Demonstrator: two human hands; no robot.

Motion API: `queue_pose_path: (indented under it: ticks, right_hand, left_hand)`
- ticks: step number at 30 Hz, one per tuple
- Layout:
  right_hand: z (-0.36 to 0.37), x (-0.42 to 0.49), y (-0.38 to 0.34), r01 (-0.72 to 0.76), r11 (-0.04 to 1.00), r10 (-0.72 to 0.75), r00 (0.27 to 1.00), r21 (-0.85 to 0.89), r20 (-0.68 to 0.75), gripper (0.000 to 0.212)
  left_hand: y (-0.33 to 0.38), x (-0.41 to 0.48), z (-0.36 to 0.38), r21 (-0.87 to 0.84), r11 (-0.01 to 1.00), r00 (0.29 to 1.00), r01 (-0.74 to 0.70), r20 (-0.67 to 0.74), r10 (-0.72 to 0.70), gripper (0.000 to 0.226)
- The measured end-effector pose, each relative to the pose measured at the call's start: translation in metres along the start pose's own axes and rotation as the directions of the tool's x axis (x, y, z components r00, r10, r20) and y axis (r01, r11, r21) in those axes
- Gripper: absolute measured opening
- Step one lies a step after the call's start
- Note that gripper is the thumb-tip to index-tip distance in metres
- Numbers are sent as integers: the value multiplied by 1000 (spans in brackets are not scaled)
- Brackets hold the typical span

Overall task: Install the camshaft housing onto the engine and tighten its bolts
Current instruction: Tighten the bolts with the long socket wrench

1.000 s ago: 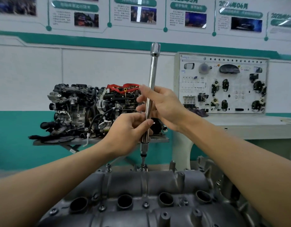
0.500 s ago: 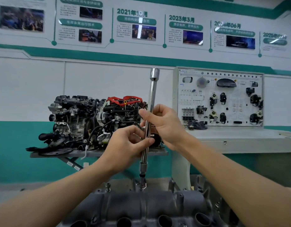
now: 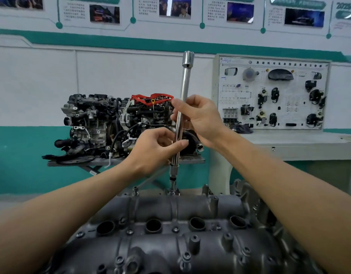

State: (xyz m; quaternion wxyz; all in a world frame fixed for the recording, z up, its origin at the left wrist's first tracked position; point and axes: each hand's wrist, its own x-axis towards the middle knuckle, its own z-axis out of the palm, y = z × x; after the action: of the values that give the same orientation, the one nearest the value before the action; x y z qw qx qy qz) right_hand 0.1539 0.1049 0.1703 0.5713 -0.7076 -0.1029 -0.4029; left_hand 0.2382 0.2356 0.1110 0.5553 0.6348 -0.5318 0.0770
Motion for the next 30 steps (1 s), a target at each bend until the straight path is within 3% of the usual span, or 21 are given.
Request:
queue_pose_path:
  ticks: [4, 6, 10, 13, 18, 21, 23, 26, 30]
  right_hand:
    - [0, -2, 2, -23, 1000, 22, 999, -20, -43, 19]
    - [3, -3, 2, -56, 998, 56, 998, -29, 10, 19]
    - [1, -4, -2, -145, 989, 143, 983, 9, 111, 38]
    - [-3, -2, -3, -108, 994, 105, 986, 18, 131, 33]
    - [7, -5, 3, 21, 1000, -21, 998, 0, 56, 10]
    - [17, -5, -1, 42, 998, -47, 992, -51, -115, 20]
    - [21, -8, -4, 42, 996, -53, 989, -80, -138, 22]
    - [20, -8, -4, 30, 995, -35, 998, -93, -48, 16]
    - [13, -11, -7, -104, 993, 112, 983, -60, 143, 40]
  left_hand:
    - [0, 0, 2, 65, 998, 1000, -12, -22, 14, 24]
    - [0, -1, 1, 91, 995, 999, -39, 9, 38, 22]
    - [-1, -2, 0, 99, 994, 996, -36, 87, 27, 24]
    - [-5, -2, 3, 31, 999, 995, -25, 93, 22, 21]
    - [-10, -4, 13, -103, 994, 999, 43, 5, -42, 28]
    - [-8, 2, 11, -25, 998, 996, 52, -72, -54, 32]
    - [-6, -4, 11, 45, 999, 995, -3, -95, 7, 29]
    - [1, -6, 10, 32, 998, 999, -49, -18, 49, 24]
    - [10, -12, 9, 27, 1000, 994, -6, 111, 3, 18]
